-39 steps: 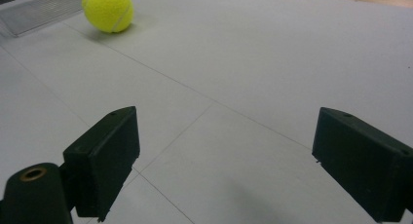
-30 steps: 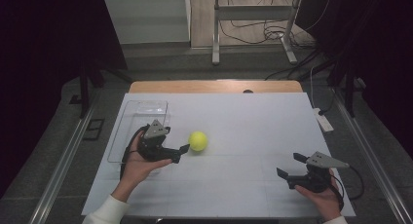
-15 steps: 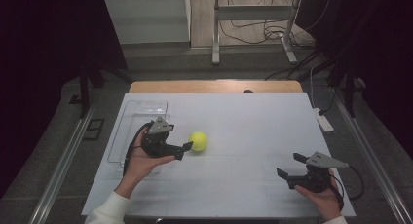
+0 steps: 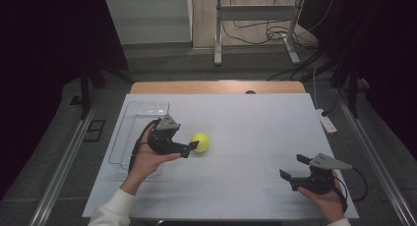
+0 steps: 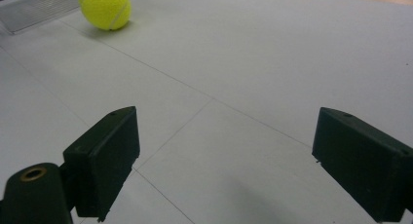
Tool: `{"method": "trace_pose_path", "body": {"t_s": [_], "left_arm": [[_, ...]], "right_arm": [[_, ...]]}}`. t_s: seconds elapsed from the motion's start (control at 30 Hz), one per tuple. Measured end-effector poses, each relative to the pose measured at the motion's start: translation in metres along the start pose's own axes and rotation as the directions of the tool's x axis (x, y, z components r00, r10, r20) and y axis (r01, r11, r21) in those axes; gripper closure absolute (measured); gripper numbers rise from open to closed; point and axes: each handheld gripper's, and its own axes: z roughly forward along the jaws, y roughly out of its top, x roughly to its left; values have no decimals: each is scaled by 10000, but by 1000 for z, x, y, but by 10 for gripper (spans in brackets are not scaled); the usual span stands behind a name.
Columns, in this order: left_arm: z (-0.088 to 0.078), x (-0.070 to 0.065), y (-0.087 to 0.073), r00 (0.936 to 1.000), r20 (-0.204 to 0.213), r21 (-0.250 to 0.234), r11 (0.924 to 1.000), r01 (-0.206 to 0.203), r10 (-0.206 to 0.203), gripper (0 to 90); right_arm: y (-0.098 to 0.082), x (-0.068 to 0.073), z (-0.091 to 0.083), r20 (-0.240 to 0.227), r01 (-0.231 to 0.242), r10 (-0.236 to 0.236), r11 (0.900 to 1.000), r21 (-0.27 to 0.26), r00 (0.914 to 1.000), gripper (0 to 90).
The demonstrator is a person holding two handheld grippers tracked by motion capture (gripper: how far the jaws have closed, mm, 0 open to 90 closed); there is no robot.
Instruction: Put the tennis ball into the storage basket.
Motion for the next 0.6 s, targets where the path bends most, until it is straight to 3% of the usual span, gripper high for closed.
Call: {"method": "trace_pose_path", "body": {"t_s": [0.6], "left_arm": [[12, 2, 8, 10000, 43, 360, 9993, -76, 74, 91]], "right_arm": [[-1, 0, 0, -5, 8, -8, 10000, 14, 10000, 102]]}}
